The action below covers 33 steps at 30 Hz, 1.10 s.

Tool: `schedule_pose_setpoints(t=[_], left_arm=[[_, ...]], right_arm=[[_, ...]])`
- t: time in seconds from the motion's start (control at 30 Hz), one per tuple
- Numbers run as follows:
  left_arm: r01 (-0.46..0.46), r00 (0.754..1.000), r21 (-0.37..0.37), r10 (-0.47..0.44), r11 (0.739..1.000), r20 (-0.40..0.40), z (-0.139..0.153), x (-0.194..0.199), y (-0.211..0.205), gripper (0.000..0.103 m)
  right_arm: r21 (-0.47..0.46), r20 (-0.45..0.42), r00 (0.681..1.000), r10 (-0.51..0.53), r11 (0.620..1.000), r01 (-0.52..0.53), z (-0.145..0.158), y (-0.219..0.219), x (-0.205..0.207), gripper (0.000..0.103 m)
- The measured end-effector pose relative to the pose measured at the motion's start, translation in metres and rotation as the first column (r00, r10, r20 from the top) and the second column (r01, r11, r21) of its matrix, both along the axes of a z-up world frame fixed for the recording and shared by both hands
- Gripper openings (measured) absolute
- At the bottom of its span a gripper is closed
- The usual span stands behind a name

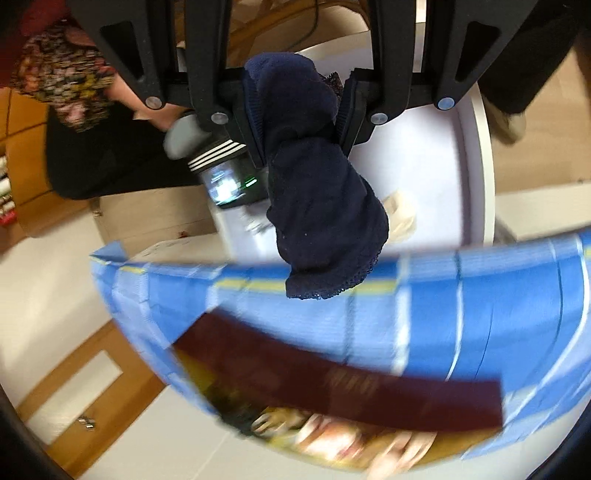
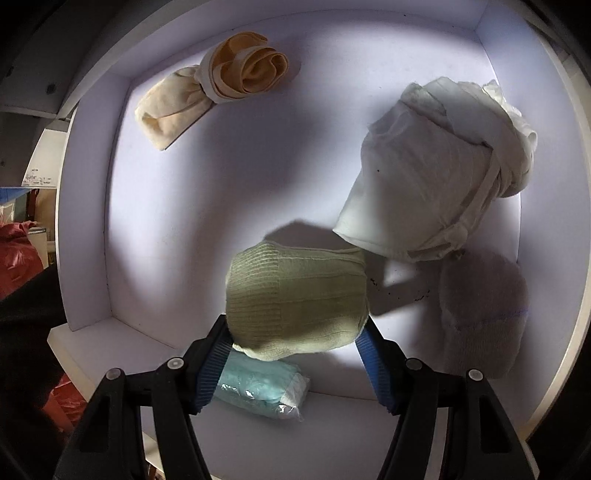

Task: Organize soft objects
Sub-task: 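Carry the navy cloth with the left gripper into the tray while the right gripper holds the green cloth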

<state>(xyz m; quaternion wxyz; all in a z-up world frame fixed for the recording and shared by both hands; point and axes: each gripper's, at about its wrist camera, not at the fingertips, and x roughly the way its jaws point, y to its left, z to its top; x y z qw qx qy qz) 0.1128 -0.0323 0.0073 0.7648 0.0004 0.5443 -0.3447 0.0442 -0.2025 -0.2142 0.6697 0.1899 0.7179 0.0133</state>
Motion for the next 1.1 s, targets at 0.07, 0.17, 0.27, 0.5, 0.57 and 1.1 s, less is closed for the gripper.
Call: schedule_pose_setpoints(t=[0.07, 0.17, 0.27, 0.5, 0.57, 1.1], left_arm=[[0.026, 0.999, -0.022, -0.025, 0.999, 0.036, 0.020, -0.002, -0.004, 0.035], [0.059, 0.995, -0.045, -0.055, 0.997, 0.086, 0.047, 0.003, -0.019, 0.035], [0.073, 0.991, -0.065, -0.065, 0.995, 0.113, 0.076, 0.015, -0.024, 0.035], [0.102, 0.983, -0.022, -0.097, 0.995, 0.154, 0.107, 0.052, -0.067, 0.035], [0.109, 0.983, -0.010, -0.106, 0.994, 0.150, 0.109, 0.064, -0.078, 0.035], [0.202, 0.968, 0.180, -0.224, 0.963, 0.116, 0.083, 0.129, -0.170, 0.035]], right_arm=[[0.005, -0.002, 1.000, -0.004, 1.000, 0.004, -0.002, -0.002, -0.001, 0.068], [0.010, -0.005, 1.000, -0.006, 1.000, 0.006, -0.004, -0.005, 0.000, 0.068], [0.013, -0.008, 1.000, -0.007, 1.000, 0.007, -0.006, -0.006, 0.000, 0.068], [0.026, -0.011, 1.000, -0.023, 0.999, 0.023, -0.008, -0.014, 0.001, 0.068], [0.030, -0.010, 1.000, -0.030, 0.999, 0.030, -0.009, -0.017, 0.000, 0.068], [0.077, -0.029, 0.998, -0.056, 0.995, 0.058, -0.010, -0.032, -0.005, 0.068]])
